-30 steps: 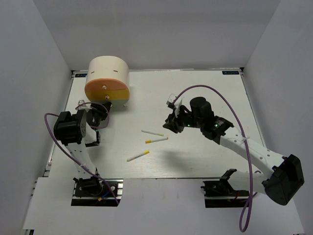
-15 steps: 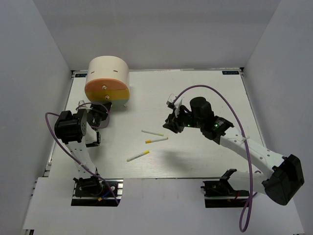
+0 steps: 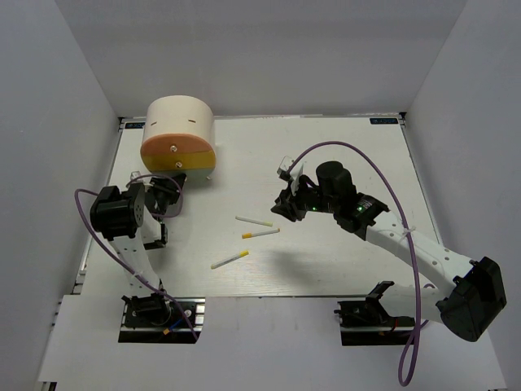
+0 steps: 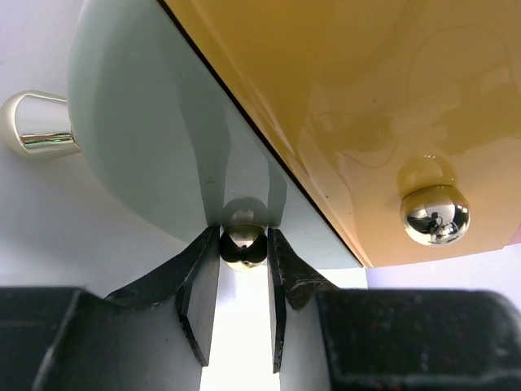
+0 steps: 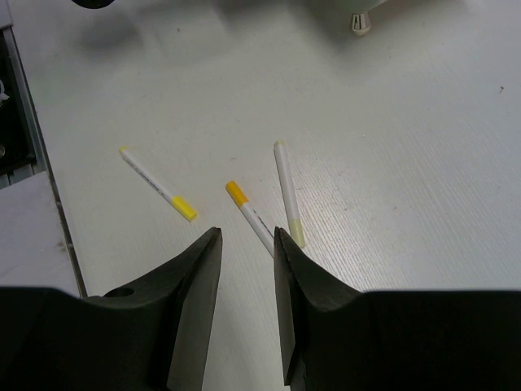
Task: Sort the stationery into containers
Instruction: Open the drawer in the storage box, then pick up the pen from the center of the board.
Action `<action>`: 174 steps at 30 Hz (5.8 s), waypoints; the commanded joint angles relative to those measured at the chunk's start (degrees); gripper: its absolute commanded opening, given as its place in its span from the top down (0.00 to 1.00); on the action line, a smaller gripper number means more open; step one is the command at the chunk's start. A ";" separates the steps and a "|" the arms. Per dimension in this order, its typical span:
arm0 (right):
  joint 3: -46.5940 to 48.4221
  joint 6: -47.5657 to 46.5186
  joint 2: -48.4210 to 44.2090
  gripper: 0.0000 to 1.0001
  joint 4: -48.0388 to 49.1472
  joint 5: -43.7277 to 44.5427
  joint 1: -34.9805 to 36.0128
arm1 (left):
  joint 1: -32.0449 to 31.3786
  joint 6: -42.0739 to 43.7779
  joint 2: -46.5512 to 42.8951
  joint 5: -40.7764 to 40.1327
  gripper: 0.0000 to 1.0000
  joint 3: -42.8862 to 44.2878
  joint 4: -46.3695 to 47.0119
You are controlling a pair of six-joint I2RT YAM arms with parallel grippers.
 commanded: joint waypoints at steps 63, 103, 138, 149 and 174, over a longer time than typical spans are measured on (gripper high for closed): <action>24.11 -28.19 28.61 0.93 -4.23 -14.37 4.67 | 2.69 11.51 -34.42 0.69 0.83 -12.71 -41.92; 55.33 -35.50 63.16 0.87 19.68 19.03 15.04 | 2.07 13.18 -38.81 3.06 0.83 -17.45 -40.08; 32.93 -32.96 39.62 0.70 14.76 12.44 15.57 | 1.54 14.32 -63.66 2.62 0.03 -20.27 -58.71; 19.83 -29.44 25.74 0.56 14.94 14.99 15.22 | 1.54 15.90 -77.22 2.09 0.01 -17.28 -73.12; 15.93 -27.68 30.37 0.28 -8.69 4.89 7.40 | 0.93 41.73 -87.23 14.92 0.01 10.32 -109.96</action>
